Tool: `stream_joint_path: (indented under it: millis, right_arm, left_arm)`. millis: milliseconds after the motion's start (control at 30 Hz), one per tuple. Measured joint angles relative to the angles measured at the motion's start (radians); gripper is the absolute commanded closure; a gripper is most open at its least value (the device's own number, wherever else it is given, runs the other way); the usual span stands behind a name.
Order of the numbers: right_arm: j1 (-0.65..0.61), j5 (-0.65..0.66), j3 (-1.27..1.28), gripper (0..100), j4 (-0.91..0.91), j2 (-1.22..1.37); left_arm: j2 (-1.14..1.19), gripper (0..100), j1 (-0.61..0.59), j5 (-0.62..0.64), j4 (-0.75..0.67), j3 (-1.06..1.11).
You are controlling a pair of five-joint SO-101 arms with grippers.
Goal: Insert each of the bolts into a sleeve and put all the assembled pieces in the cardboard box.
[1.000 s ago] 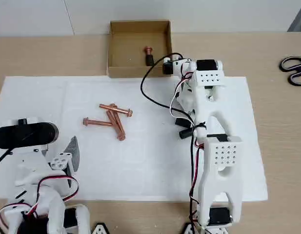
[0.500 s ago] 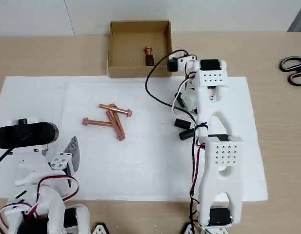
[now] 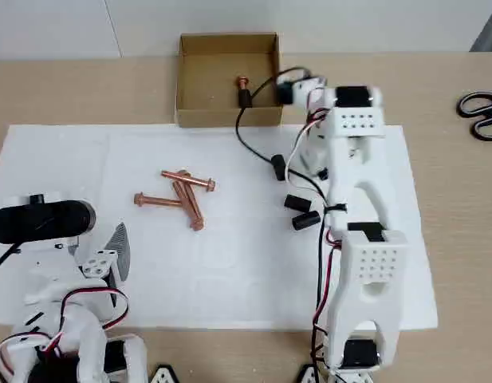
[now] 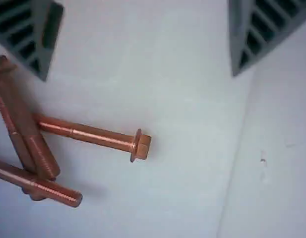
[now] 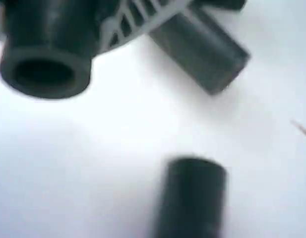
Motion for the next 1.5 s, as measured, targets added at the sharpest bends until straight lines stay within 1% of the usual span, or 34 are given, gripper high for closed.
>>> stream_joint_path:
  millis: [233, 333, 400, 567, 900, 1067, 1500]
  right_arm:
    - [0.029, -0.117, 0.107, 99.1, 0.002, -0.054]
    - [0.028, -0.144, 0.175, 99.0, 0.002, -0.054]
    - [0.028, -0.150, 0.212, 97.9, 0.000, -0.054]
    - [0.018, -0.153, 0.226, 89.7, -0.012, -0.054]
    - [0.017, -0.153, 0.226, 89.0, -0.020, -0.017]
    - [0.017, -0.153, 0.226, 83.2, -0.020, -0.002]
    - [0.015, -0.153, 0.224, 83.4, -0.028, 0.018]
  left_arm:
    - [0.000, 77, 0.000, 0.000, 0.000, 0.000]
    - [0.000, 77, 0.000, 0.000, 0.000, 0.000]
    - [0.000, 77, 0.000, 0.000, 0.000, 0.000]
    - [0.000, 77, 0.000, 0.000, 0.000, 0.000]
    - [0.000, 77, 0.000, 0.000, 0.000, 0.000]
    - [0.000, 77, 0.000, 0.000, 0.000, 0.000]
    - [0.000, 77, 0.000, 0.000, 0.000, 0.000]
